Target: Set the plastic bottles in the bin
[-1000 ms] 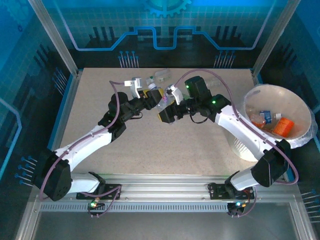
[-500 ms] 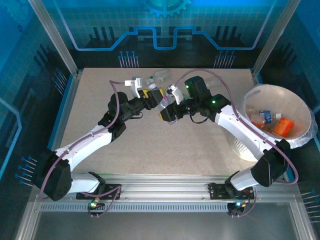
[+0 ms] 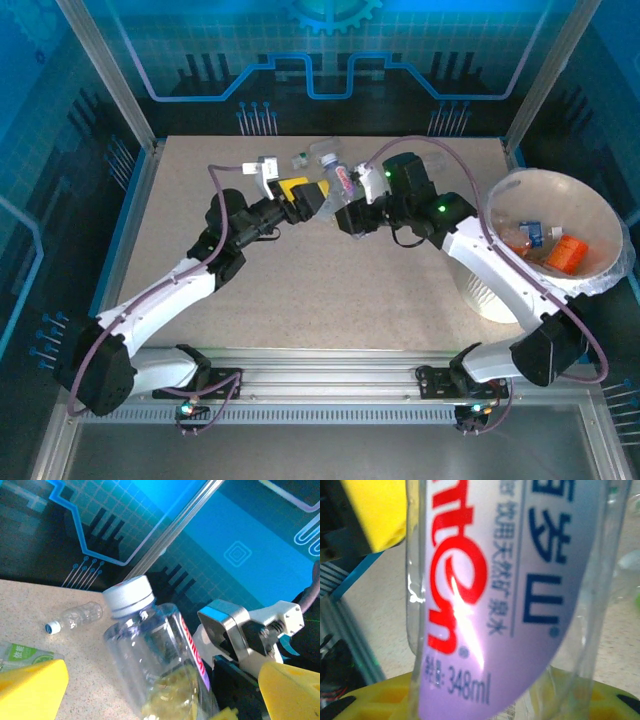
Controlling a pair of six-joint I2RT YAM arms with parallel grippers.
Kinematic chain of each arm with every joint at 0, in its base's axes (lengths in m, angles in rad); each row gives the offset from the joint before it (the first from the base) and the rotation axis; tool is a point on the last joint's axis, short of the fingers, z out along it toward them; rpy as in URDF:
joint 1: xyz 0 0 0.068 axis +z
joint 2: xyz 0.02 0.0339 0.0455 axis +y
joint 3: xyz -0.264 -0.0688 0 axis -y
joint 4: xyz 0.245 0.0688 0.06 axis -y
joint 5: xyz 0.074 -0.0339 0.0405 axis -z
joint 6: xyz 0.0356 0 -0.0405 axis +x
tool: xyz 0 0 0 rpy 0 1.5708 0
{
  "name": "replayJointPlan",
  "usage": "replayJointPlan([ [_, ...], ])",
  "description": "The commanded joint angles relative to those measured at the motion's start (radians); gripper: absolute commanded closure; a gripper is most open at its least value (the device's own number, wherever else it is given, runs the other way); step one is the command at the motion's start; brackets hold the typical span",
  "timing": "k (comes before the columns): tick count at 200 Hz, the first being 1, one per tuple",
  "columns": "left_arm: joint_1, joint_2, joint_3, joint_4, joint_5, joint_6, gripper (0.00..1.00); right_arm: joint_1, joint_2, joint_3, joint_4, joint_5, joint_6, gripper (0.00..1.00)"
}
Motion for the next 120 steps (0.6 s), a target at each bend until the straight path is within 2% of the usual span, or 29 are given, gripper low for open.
replayJointPlan([
  [1, 0.000, -0.039, -0.034, -0.008, -0.057, 0.032, 0.01, -0.024, -0.053, -0.008, -0.019, 0.145, 0.018, 0.65],
  [35, 0.004, -0.060, -0.059, -0.061, -0.132, 0.033, 0.01, -0.051, -0.141, -0.010, -0.035, 0.288, 0.009, 0.66],
  [69, 0.008, -0.063, -0.058, -0.143, -0.210, 0.014, 0.01, -0.124, -0.265, -0.034, -0.041, 0.357, 0.013, 0.66],
  [97, 0.012, -0.058, -0.063, -0.159, -0.238, -0.023, 0.01, -0.188, -0.363, -0.053, -0.073, 0.453, 0.013, 0.66],
  [120, 0.013, -0.057, -0.067, -0.182, -0.247, -0.028, 0.01, -0.242, -0.447, -0.072, -0.095, 0.587, 0.014, 0.66],
])
